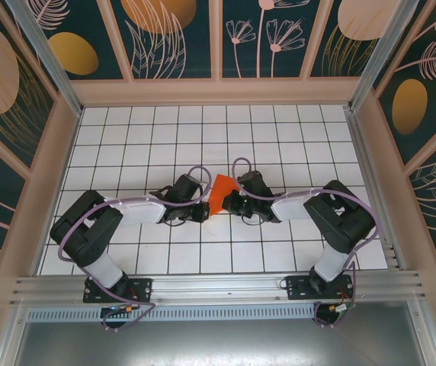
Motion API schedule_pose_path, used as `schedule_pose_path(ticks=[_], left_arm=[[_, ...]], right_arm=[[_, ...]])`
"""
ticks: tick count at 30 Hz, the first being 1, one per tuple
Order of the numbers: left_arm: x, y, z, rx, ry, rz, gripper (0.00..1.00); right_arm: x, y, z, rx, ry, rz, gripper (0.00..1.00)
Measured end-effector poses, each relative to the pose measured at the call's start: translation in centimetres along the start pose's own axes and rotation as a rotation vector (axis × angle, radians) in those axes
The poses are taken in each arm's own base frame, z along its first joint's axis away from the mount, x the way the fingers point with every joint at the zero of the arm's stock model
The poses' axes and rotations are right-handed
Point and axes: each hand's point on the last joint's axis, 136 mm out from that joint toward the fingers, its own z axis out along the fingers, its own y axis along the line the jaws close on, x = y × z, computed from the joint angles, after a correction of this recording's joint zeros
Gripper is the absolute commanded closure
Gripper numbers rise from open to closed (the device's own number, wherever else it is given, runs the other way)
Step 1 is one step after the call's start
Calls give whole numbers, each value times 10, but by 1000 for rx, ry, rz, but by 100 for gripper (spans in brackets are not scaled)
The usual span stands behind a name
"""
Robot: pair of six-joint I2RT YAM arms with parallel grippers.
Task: Fold a paper plane with a square sheet of paper (pick it up from the middle)
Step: Third fold the triangle at the center of the table.
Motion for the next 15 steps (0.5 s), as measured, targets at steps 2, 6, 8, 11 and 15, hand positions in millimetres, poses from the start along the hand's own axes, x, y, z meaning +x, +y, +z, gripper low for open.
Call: schedule_pose_path(ticks=[2,6,8,11,15], left_arm=[[-1,-2,-2,7,-6,-17,100],[-11,-12,-9,51,-44,-90,99],[-18,-19,-12,94,-81,-147,99],[-24,-23,-12,139,-123,-243,100],[-24,-23,-10,172,-147,-349,100]], right_arm=[[0,-2,3,7,5,9,100],[-2,-1,5,11,1,20,100],[-3,-2,5,17,-2,27,100],[-3,-3,5,23,-4,32,100],[-3,-3,5,27,-3,37,100]])
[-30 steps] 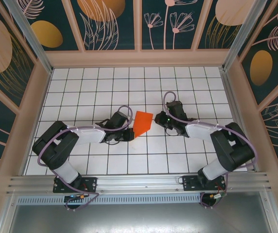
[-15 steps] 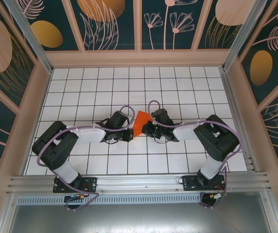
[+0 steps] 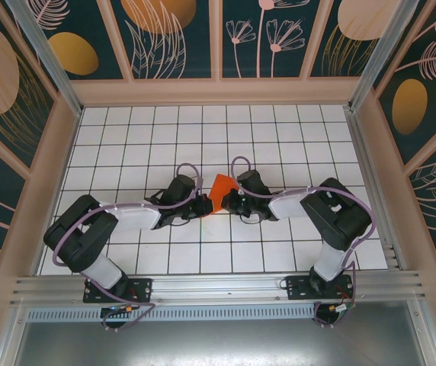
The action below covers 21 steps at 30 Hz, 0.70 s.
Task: Fold a paper plane with a square sheet of paper (pick it up from the middle)
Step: Third fold the triangle at the center of the table.
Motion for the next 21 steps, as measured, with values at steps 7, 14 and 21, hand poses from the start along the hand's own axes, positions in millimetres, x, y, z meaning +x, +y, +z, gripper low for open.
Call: schedule_pose_path(ticks=[7,14,21], left_arm=[[-1,-8,8,65,-31,-134,100],[5,-7,17,66,-38,-219,100],[6,10,21,8,-60,-274,100]], right_arm=[[-1,-1,0,5,-4,26,100],[-1,-1,0,12,-9,57,100],[-1,-2,0,17,-16,75,100]])
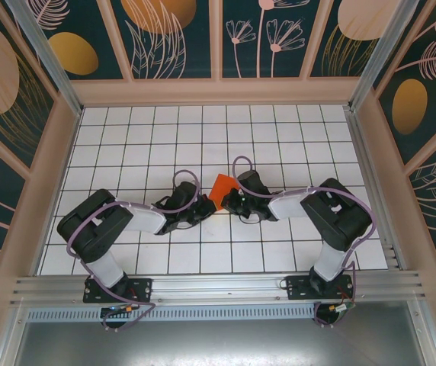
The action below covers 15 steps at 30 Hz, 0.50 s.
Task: Fold a paper plane with a square sheet of paper (pick it up from the middle)
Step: Third fold the triangle at the center of the table.
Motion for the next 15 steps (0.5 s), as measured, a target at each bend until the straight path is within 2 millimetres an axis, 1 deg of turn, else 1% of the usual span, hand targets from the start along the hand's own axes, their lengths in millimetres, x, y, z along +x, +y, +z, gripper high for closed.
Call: schedule_pose_path(ticks=[4,15], left_arm=[[0,8,-1,-21,-11,-17,100],[-2,14,-3,-57,-37,-51,100]], right_arm=[[0,-1,0,2,-7,5,100],[-1,-2,0,15,-24,15,100]])
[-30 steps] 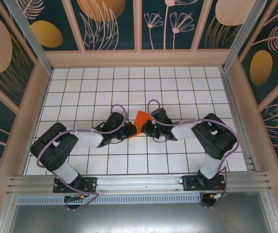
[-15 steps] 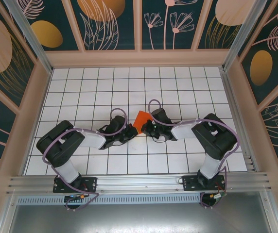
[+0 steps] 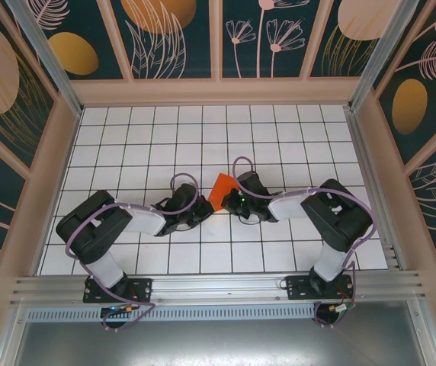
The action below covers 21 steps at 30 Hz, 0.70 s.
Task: Fold a paper plane with a square sheet of paper (pick it up from the middle)
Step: Third fold the triangle at the center of the table.
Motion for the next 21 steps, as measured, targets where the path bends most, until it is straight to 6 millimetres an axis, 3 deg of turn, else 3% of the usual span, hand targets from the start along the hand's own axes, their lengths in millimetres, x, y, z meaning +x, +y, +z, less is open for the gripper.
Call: schedule_pose_path(ticks=[15,21], left_arm=[[-12,40,-43,-158,-116,-52,100],[-15,24,-47,-110,-111,16,100]], right_arm=[[-2,-2,-2,7,-16,3,100],[-2,-3,-3,11,-20,3,100]])
